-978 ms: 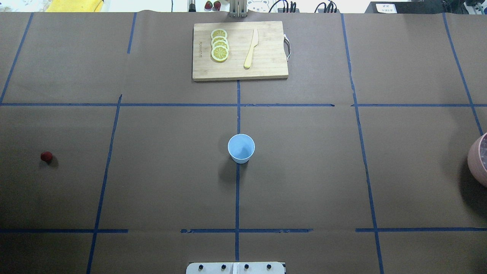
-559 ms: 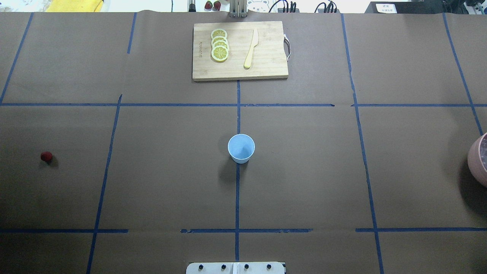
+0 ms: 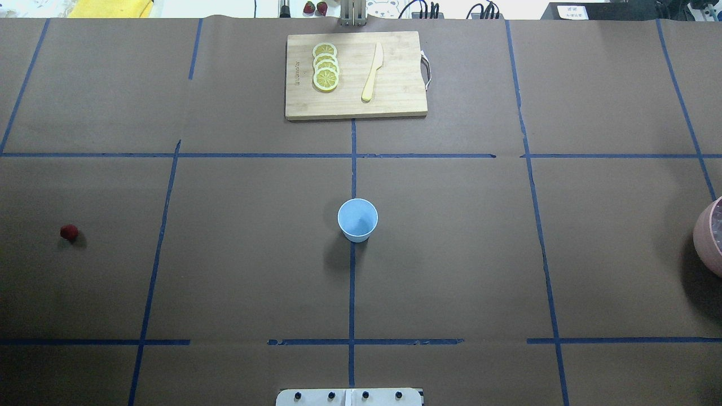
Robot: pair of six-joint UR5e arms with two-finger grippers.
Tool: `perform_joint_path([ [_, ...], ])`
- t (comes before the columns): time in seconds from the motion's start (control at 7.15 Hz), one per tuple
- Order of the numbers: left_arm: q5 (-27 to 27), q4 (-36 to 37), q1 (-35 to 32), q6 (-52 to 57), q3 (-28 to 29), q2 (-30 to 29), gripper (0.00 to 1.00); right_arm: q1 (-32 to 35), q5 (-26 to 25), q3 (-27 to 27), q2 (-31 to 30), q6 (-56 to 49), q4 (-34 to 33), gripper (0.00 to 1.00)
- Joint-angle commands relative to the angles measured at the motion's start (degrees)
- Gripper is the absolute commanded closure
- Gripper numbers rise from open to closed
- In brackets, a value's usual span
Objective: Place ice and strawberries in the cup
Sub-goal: 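Grasp an ice cube from the pink bowl with the right gripper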
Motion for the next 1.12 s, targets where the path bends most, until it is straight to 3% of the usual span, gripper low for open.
perform_joint_path([
  [0.0,0.0,0.0,0.0,-0.1,0.0,0.0,0.00,0.6,0.4,1.3,0.1,-0.3,0.0,1.00],
  [0.28,0.0,0.0,0.0,-0.1,0.0,0.0,0.00,4.5,1.1,5.9,0.0,-0.5,-1.0,1.00],
  [0.56,0.0,0.0,0.0,-0.1,0.0,-0.1,0.00,7.6,6.6,8.3,0.6,0.3,-1.0,1.00],
  [0.7,0.0,0.0,0.0,-0.2,0.1,-0.2,0.00,8.0,6.6,9.2,5.2,0.5,-5.5,1.00],
  [0.98,-0.2,0.1,0.0,-0.8,0.1,-0.3,0.00,7.9,6.6,10.1,16.9,0.6,-20.5,1.00],
])
